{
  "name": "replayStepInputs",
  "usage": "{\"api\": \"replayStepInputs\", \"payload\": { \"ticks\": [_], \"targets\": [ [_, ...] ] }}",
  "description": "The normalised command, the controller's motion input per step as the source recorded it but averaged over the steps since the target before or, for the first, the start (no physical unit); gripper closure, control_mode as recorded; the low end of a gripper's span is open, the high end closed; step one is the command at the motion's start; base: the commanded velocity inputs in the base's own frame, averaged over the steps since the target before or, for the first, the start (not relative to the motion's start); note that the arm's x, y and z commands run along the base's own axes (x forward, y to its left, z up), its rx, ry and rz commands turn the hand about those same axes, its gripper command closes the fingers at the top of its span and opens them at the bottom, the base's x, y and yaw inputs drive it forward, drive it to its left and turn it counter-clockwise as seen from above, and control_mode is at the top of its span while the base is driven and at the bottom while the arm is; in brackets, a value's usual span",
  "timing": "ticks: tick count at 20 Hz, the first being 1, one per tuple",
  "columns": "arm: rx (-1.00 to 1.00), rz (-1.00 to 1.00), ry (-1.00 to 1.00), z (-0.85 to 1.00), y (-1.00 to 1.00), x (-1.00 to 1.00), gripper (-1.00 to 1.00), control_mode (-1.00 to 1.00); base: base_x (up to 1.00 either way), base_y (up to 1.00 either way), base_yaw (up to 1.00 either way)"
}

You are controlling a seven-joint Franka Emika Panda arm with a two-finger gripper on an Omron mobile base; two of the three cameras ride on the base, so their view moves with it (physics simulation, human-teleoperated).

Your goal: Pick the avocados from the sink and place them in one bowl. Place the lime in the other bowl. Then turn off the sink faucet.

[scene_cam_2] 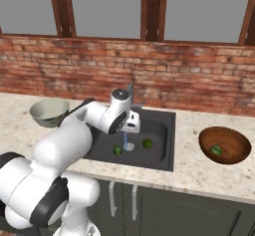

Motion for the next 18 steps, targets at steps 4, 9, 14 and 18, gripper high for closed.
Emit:
{"api": "replayStepInputs", "payload": {
  "ticks": [4,9,14,18],
  "targets": [
    [0.0,0.0,0.0,-0.34,0.13,0.26,-1.0,-1.0,0.0,0.0,0.0],
    [0.0,0.0,0.0,-0.32,0.1,0.29,-1.0,-1.0,0.0,0.0,0.0],
    [0.0,0.0,0.01,-0.28,0.03,0.24,-1.0,-1.0,0.0,0.0,0.0],
    [0.0,0.0,0.02,-0.27,0.0,0.13,-1.0,-1.0,0.0,0.0,0.0]
  ]
}}
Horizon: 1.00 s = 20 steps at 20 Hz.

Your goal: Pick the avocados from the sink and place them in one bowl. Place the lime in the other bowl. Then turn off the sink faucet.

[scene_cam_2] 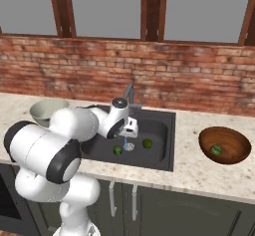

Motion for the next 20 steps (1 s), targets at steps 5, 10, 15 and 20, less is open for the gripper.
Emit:
{"api": "replayStepInputs", "payload": {
  "ticks": [5,10,15,20],
  "targets": [
    [0.0,0.0,0.02,-0.31,0.0,0.14,-1.0,-1.0,0.0,0.0,0.0],
    [0.0,0.0,0.01,-0.27,0.01,0.18,-1.0,-1.0,0.0,0.0,0.0],
    [0.0,0.0,0.0,-0.28,0.02,0.3,-1.0,-1.0,0.0,0.0,0.0],
    [0.0,0.0,0.0,-0.29,0.03,0.28,-1.0,-1.0,0.0,0.0,0.0]
  ]
}}
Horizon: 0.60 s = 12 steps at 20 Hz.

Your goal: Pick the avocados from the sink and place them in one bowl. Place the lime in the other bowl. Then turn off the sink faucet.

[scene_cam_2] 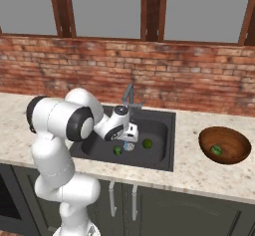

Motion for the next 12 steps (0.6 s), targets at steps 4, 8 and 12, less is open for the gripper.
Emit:
{"api": "replayStepInputs", "payload": {
  "ticks": [4,8,12],
  "targets": [
    [0.0,0.0,0.0,-0.31,0.03,0.23,-1.0,-1.0,0.0,0.0,0.0],
    [0.0,0.0,0.0,-0.3,0.06,0.19,-1.0,-1.0,0.0,0.0,0.0],
    [0.0,0.0,0.02,-0.29,0.09,0.14,-1.0,-1.0,0.0,0.0,0.0]
  ]
}}
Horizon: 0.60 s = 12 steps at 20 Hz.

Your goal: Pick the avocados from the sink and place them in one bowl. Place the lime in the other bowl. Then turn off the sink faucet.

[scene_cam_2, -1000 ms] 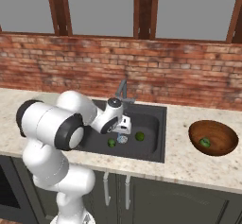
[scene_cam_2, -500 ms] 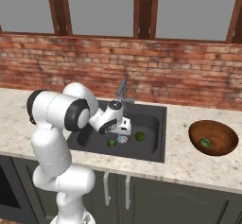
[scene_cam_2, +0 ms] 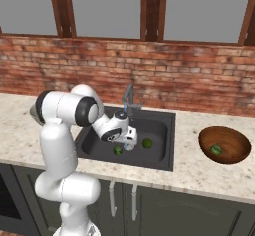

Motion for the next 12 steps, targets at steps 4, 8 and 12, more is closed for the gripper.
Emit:
{"api": "replayStepInputs", "payload": {
  "ticks": [4,8,12],
  "targets": [
    [0.0,0.0,0.04,-0.26,0.09,0.07,-1.0,-1.0,0.0,0.0,0.0],
    [0.0,0.0,0.03,-0.25,0.09,0.05,-1.0,-1.0,0.0,0.0,0.0],
    [0.0,0.0,0.03,-0.24,0.11,0.07,-1.0,-1.0,0.0,0.0,0.0]
  ]
}}
